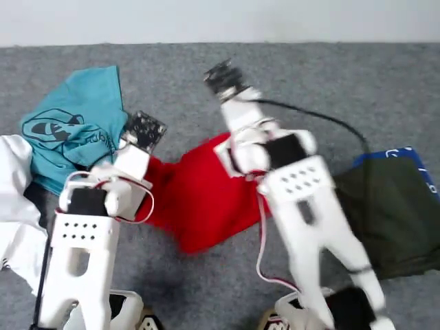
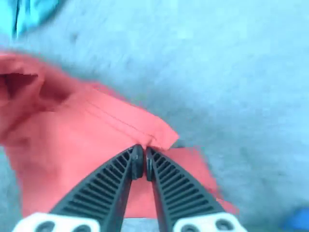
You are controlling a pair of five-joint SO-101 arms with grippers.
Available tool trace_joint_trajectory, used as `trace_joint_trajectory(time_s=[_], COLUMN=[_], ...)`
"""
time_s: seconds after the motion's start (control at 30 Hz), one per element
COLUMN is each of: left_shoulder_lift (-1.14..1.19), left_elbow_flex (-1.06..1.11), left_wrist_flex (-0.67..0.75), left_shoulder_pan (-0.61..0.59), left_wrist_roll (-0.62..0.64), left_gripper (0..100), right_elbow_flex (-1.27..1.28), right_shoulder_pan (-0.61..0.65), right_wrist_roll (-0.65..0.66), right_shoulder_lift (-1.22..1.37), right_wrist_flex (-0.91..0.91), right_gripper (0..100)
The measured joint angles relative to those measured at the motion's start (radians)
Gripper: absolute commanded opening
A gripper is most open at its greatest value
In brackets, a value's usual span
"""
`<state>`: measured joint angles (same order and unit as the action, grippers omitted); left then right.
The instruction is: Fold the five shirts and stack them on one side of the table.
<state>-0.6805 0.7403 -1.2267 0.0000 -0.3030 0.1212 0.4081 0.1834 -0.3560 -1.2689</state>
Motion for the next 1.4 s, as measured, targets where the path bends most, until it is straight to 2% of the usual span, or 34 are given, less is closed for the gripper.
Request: trace_joint_trajectory(time_s=[0.23, 0.4, 0.63, 0.83, 1.07, 1.4], left_shoulder_lift=[0.0, 0.0, -0.002, -0.018, -0.02, -0.021], left_elbow_flex=[-0.259, -0.516, -0.91, -1.209, -1.384, -1.537], left_wrist_flex=[-0.103, -0.227, -0.393, -0.494, -0.509, -0.509], left_shoulder_pan=[0.0, 0.0, 0.002, 0.002, 0.003, 0.003], left_wrist_roll=[0.0, 0.0, 0.0, 0.0, 0.0, 0.0], left_gripper=[2, 2, 2, 2, 2, 2], right_elbow_flex=[-0.186, -0.287, -0.466, -0.68, -0.927, -1.189], right_shoulder_pan=[-0.147, -0.204, -0.23, -0.364, -0.519, -0.54], right_wrist_roll=[0.002, 0.002, 0.002, 0.002, 0.002, 0.0], right_shoulder_lift=[-0.209, -0.307, -0.354, -0.371, -0.388, -0.39], right_wrist_flex=[-0.098, -0.13, -0.153, -0.192, -0.236, -0.333], right_gripper=[1.0, 1.0, 0.9, 0.9, 0.9, 0.9])
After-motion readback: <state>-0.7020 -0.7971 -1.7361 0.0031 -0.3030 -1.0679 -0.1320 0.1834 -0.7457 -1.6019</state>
